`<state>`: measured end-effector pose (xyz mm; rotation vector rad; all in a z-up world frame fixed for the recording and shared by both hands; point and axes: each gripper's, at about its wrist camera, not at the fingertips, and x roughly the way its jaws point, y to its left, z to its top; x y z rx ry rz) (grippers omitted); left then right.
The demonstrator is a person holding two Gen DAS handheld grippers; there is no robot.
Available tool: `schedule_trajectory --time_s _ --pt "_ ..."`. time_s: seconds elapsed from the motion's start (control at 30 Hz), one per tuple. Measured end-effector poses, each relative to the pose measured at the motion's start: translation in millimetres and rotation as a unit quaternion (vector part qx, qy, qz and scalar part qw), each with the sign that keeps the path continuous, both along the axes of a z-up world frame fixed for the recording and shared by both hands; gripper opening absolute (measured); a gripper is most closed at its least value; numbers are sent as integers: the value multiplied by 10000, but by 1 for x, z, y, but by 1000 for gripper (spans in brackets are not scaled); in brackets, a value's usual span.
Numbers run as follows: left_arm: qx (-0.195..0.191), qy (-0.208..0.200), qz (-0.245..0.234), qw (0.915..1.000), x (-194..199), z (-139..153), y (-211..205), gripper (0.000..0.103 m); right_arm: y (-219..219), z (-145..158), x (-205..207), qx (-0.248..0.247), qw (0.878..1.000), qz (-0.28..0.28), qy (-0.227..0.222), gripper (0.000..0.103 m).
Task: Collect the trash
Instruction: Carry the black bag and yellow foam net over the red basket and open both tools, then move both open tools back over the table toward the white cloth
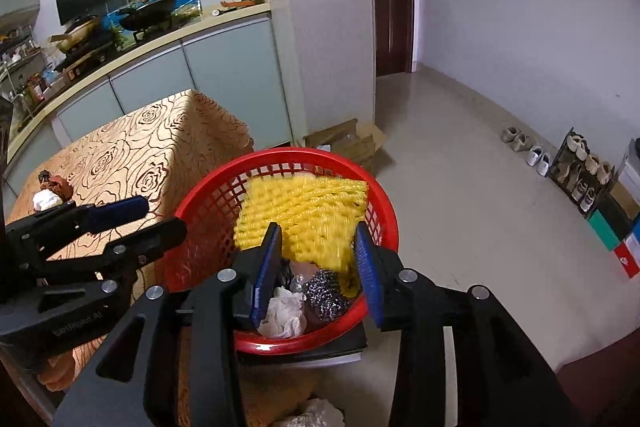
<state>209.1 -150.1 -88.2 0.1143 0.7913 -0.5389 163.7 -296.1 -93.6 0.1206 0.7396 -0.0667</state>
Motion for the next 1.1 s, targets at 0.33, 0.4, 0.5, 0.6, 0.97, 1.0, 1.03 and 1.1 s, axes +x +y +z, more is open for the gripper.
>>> schedule_trajectory --time_s 0.33,0.4,0.5,0.6,0.97,1.0,1.03,1.1 --pt "-101 -171 283 9994 -12 15 35 57 7 11 -16 23 9999 39 -126 38" --pt "-110 -207 345 9991 -15 18 44 59 10 14 -19 -17 9998 75 -170 39" --pt "-168 -198 448 9987 -20 20 55 59 11 15 -18 -53 9998 69 -164 39" --pt "-184 -219 537 9981 -24 23 66 60 12 19 -20 14 9998 64 -195 39" --pt "-16 -456 992 9940 -38 33 102 67 45 28 -28 126 9985 356 -402 53" --pt "6 -487 1041 9934 -39 34 106 68 48 28 -28 137 9983 389 -406 53" --pt "33 -519 1089 9927 -41 35 110 68 52 29 -27 153 9981 429 -408 53" --pt "72 -578 1221 9908 -45 37 121 69 61 30 -27 195 9976 513 -422 55"
